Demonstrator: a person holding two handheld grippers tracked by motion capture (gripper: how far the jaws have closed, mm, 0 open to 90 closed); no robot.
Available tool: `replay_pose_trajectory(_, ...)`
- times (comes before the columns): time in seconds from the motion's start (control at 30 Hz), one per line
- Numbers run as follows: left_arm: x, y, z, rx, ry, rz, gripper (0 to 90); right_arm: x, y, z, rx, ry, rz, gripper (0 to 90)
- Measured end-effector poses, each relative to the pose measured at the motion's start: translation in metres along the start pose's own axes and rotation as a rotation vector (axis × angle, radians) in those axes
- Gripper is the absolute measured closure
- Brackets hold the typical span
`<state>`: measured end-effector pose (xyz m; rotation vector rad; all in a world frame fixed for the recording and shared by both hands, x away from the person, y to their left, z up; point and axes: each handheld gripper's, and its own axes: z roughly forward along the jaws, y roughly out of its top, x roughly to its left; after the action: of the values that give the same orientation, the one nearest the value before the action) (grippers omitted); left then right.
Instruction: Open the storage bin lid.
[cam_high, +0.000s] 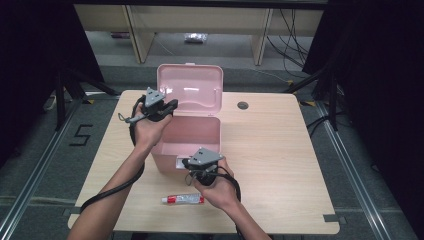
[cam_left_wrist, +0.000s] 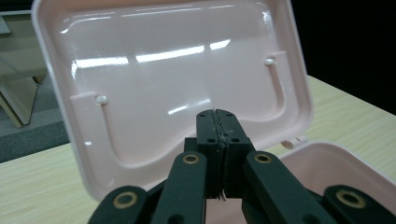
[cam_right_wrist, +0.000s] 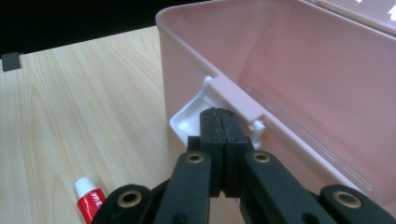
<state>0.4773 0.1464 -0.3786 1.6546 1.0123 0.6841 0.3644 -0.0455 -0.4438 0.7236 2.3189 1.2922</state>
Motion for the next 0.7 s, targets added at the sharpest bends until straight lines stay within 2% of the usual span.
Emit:
replay_pose_trajectory(0.07,0.0,-0.004,-0.01,-0.005,-0.016,-0.001,88.2,0.0,0.0,0.001,-0.01,-0.003,0.005,90.0)
replay_pose_trajectory(0.1,0.0,-0.006,-0.016,-0.009,-0.021,0.007,88.2,0.0,0.001,0.0,0.002,0.003,0.002,90.0)
replay_pose_trajectory(0.13,-0.001,-0.009,-0.022,-0.003,-0.03,0.015,88.2,0.0,0.0,0.001,-0.011,-0.003,0.007,90.0)
replay_pose_trajectory(0.27,-0.006,-0.022,-0.047,0.009,-0.093,0.03,88.4,0.0,0.0,0.001,-0.008,-0.003,0.004,90.0)
replay_pose_trajectory(0.33,-0.009,-0.029,-0.064,0.021,-0.109,0.057,88.3,0.0,0.0,0.001,-0.006,-0.005,0.002,90.0)
replay_pose_trajectory(0.4,-0.01,-0.039,-0.077,0.024,-0.152,0.058,88.2,-0.001,0.001,0.0,0.003,0.008,-0.01,90.0)
replay_pose_trajectory(0.47,-0.01,-0.048,-0.087,0.022,-0.187,0.08,87.3,-0.001,0.001,0.0,0.008,0.012,-0.005,90.0)
replay_pose_trajectory(0.5,-0.01,-0.053,-0.092,0.024,-0.203,0.075,86.9,-0.001,0.001,0.0,0.008,0.012,-0.005,90.0)
replay_pose_trajectory(0.53,-0.01,-0.059,-0.097,0.02,-0.224,0.048,86.7,-0.001,0.001,0.0,0.008,0.012,-0.005,90.0)
replay_pose_trajectory(0.57,-0.01,-0.063,-0.1,0.01,-0.24,0.039,86.5,-0.001,0.001,0.0,0.008,0.011,-0.005,90.0)
replay_pose_trajectory(0.7,-0.012,-0.078,-0.12,0.002,-0.276,0.076,85.0,-0.002,0.001,0.0,0.009,0.013,-0.009,90.0)
